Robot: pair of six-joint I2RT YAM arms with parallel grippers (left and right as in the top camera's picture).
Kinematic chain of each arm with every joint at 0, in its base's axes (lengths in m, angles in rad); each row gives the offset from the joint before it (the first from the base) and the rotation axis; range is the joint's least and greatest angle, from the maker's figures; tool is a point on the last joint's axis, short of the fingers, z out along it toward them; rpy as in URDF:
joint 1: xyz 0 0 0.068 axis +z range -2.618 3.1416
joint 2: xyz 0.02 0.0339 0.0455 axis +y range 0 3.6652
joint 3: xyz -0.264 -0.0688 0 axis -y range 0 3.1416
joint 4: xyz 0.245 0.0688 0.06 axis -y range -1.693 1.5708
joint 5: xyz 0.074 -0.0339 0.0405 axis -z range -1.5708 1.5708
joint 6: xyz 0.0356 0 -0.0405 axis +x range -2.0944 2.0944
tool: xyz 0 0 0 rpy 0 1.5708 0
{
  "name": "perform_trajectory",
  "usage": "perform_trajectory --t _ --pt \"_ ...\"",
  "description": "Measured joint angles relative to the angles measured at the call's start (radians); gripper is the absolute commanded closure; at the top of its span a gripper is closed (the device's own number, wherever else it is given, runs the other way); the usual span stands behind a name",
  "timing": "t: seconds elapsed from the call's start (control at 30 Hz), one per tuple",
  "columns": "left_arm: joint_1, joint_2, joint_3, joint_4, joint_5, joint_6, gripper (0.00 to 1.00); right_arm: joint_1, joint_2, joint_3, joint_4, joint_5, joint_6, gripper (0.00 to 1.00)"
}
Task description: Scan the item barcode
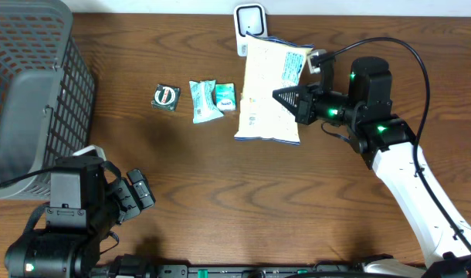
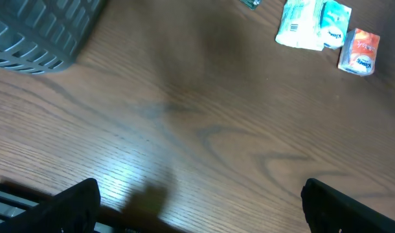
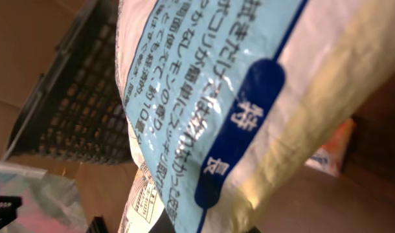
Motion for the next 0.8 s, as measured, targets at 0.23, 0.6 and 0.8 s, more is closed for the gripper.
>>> perform_trajectory --t 0.23,0.6,0.8 --pt "0.000 0.000 0.000 0.000 0.000 0.000 0.02 0.002 0.001 0.003 -0.121 0.212 -0.043 0.98" --pt "0.000 0.000 0.000 0.000 0.000 0.000 0.02 0.121 0.042 0.144 -0.406 0.933 -0.298 0.99" --pt "0.000 0.000 0.000 0.000 0.000 0.000 0.02 0.214 0.207 0.163 -0.426 1.318 -0.391 0.99"
